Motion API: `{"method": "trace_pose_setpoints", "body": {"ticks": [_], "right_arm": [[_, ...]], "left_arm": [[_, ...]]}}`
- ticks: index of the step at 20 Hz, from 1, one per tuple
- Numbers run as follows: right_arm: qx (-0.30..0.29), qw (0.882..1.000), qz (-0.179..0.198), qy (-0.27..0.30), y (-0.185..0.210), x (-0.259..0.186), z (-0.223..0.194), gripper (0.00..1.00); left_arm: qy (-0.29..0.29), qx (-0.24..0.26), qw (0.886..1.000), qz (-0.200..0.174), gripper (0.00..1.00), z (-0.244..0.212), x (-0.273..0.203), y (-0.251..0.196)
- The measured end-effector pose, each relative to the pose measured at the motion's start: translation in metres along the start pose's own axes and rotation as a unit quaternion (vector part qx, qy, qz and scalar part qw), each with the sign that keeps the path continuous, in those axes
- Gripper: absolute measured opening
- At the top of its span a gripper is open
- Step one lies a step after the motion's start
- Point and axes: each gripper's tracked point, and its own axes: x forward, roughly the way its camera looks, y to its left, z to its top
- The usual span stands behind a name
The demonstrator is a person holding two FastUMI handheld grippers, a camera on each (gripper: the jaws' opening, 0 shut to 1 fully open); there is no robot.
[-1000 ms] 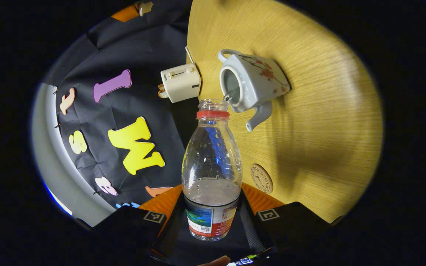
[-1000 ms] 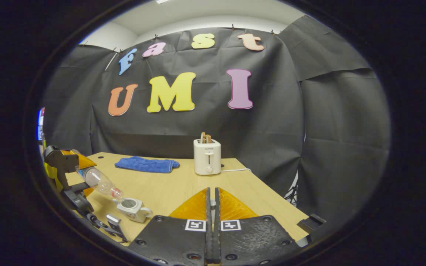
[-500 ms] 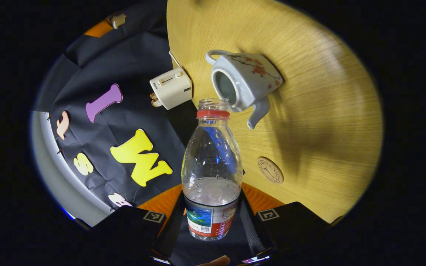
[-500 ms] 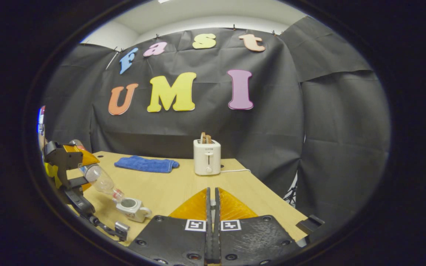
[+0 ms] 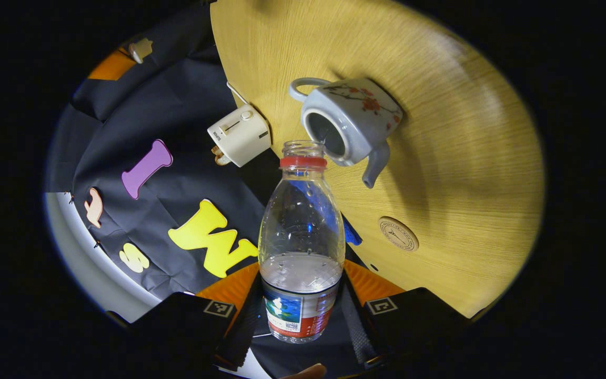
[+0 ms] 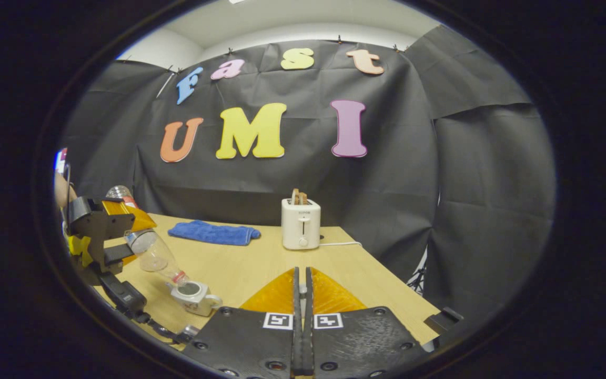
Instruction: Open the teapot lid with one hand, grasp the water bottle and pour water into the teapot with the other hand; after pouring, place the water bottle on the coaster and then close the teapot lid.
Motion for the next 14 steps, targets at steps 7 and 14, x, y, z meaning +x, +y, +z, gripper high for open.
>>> {"method": "trace_pose_setpoints", "body": {"ticks": [7, 14], "right_arm": [[0.002, 1.0, -0.013, 0.0, -0.011, 0.0, 0.002, 0.0], [0.002, 1.0, -0.026, -0.001, -0.022, 0.001, 0.002, 0.0]], "left_arm": [[0.018, 0.032, 0.999, 0.011, 0.76, -0.004, -0.003, 0.007], [0.02, 0.031, 0.999, 0.014, 0.76, -0.005, -0.006, 0.008]]}}
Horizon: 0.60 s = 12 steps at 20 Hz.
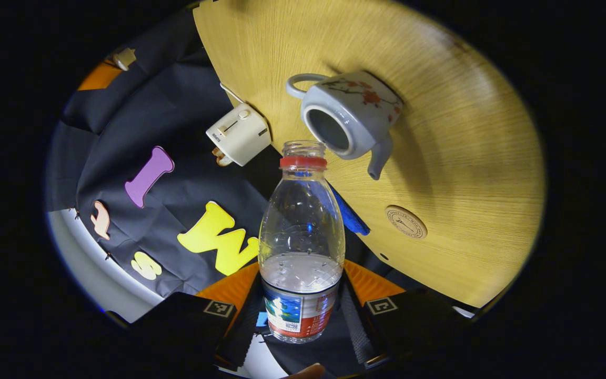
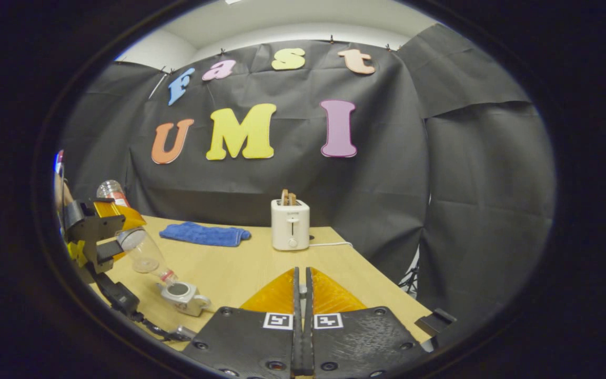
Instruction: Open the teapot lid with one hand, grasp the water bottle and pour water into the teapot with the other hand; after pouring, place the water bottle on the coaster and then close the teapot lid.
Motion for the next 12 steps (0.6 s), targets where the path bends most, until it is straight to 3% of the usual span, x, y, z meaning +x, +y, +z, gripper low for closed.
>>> {"method": "trace_pose_setpoints", "body": {"ticks": [3, 8, 10, 12], "right_arm": [[0.001, 1.0, -0.003, 0.003, -0.003, 0.002, -0.001, 0.0], [-0.005, 1.0, -0.016, 0.002, -0.01, 0.004, -0.001, 0.0], [-0.005, 1.0, -0.016, 0.004, -0.009, 0.004, -0.003, 0.0], [-0.002, 1.0, -0.014, 0.008, -0.006, 0.003, -0.004, 0.0]], "left_arm": [[0.001, -0.024, 1.0, 0.0, 0.76, -0.005, 0.0, -0.003], [-0.009, -0.109, 0.994, 0.012, 0.76, -0.023, 0.009, -0.009], [-0.013, -0.189, 0.982, -0.002, 0.76, -0.034, 0.016, -0.019], [-0.024, -0.287, 0.957, -0.026, 0.75, -0.037, 0.022, -0.032]]}}
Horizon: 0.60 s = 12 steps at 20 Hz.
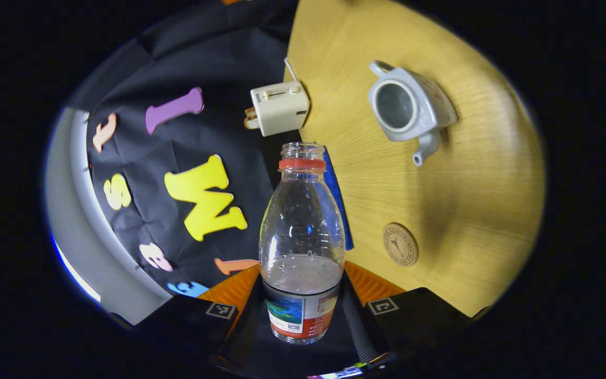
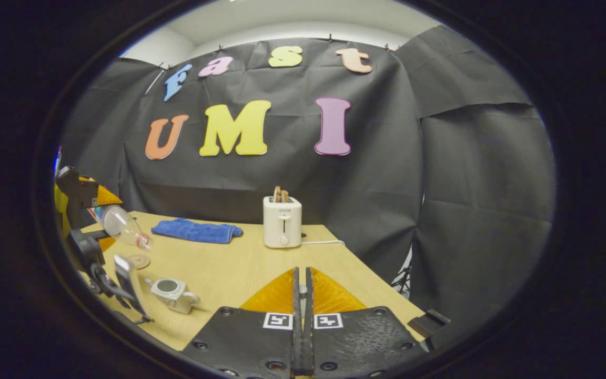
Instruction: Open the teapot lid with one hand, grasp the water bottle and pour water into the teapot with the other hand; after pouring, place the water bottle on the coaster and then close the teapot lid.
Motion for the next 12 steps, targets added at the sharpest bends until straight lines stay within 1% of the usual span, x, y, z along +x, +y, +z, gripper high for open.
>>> {"method": "trace_pose_setpoints", "body": {"ticks": [1, 2, 3, 4, 5, 6, 8, 10, 12], "right_arm": [[0.001, 1.0, 0.001, 0.001, 0.0, 0.0, -0.001, 0.0], [0.002, 1.0, 0.004, 0.002, 0.003, 0.0, 0.0, 0.0], [0.002, 1.0, 0.007, 0.001, 0.005, -0.001, -0.001, 0.0], [0.0, 1.0, 0.007, 0.001, 0.007, -0.001, 0.0, 0.0], [-0.003, 1.0, 0.008, 0.0, 0.008, -0.001, -0.001, 0.0], [-0.006, 1.0, 0.008, 0.0, 0.009, -0.001, -0.001, 0.0], [-0.011, 1.0, 0.009, 0.002, 0.011, 0.001, -0.004, 0.0], [-0.013, 1.0, 0.009, 0.006, 0.013, 0.001, -0.006, 0.0], [-0.016, 1.0, 0.006, 0.007, 0.011, 0.004, -0.009, 0.0]], "left_arm": [[0.001, -0.051, 0.999, -0.007, 0.76, -0.007, 0.004, 0.0], [0.004, -0.104, 0.995, -0.009, 0.76, -0.014, 0.01, 0.002], [0.008, -0.157, 0.988, -0.006, 0.76, -0.02, 0.014, 0.003], [0.014, -0.208, 0.978, -0.003, 0.76, -0.027, 0.019, 0.003], [0.016, -0.263, 0.965, -0.002, 0.76, -0.033, 0.023, 0.003], [0.02, -0.305, 0.952, -0.007, 0.76, -0.038, 0.027, 0.0], [0.029, -0.389, 0.921, -0.019, 0.76, -0.044, 0.035, -0.006], [0.035, -0.45, 0.892, -0.029, 0.76, -0.049, 0.041, -0.015], [0.03, -0.496, 0.867, -0.024, 0.76, -0.05, 0.046, -0.021]]}}
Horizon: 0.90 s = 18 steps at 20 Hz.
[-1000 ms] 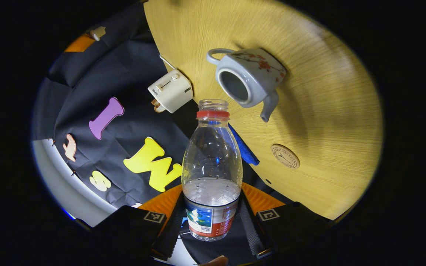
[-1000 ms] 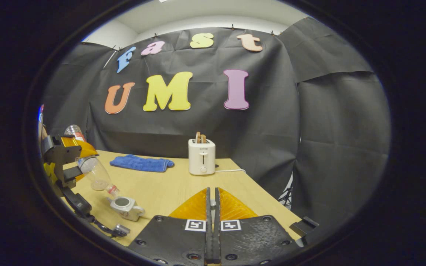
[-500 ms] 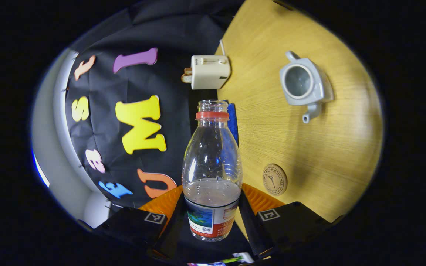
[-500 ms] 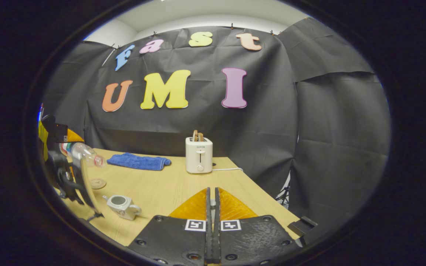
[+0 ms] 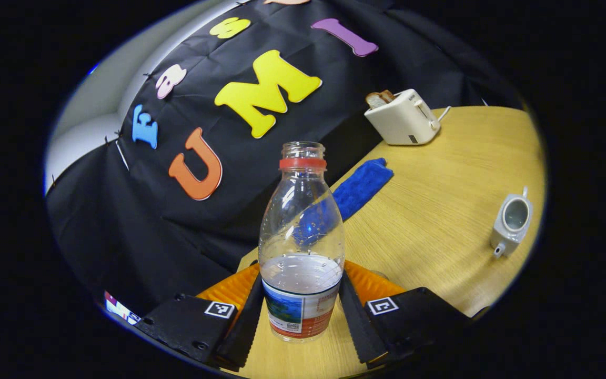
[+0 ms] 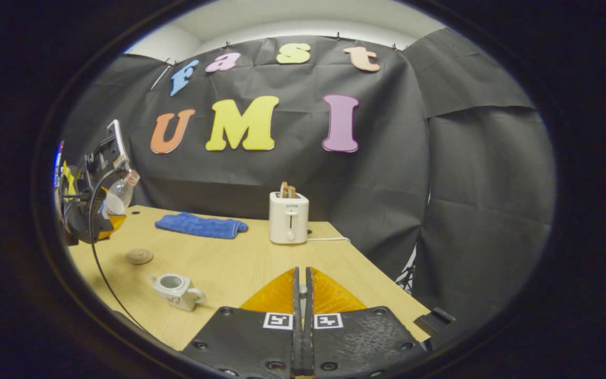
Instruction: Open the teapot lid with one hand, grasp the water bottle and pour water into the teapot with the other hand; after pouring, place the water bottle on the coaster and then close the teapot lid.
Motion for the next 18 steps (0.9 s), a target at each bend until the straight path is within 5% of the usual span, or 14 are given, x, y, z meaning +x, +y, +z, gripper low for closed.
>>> {"method": "trace_pose_setpoints", "body": {"ticks": [6, 11, 14, 18], "right_arm": [[-0.012, 1.0, -0.011, 0.007, -0.003, 0.005, -0.007, 0.0], [-0.015, 1.0, 0.0, 0.016, 0.005, 0.008, -0.014, 0.0], [-0.019, 1.0, 0.004, 0.017, 0.009, 0.007, -0.015, 0.0], [-0.023, 1.0, 0.005, 0.021, 0.01, 0.009, -0.019, 0.0]], "left_arm": [[-0.022, -0.174, 0.984, -0.011, 0.78, -0.008, 0.023, -0.021], [-0.072, -0.262, 0.962, 0.006, 0.75, 0.005, 0.029, -0.009], [-0.087, -0.3, 0.95, -0.017, 0.8, 0.01, 0.034, -0.019], [-0.08, -0.305, 0.949, -0.029, 0.8, 0.002, 0.041, -0.022]]}}
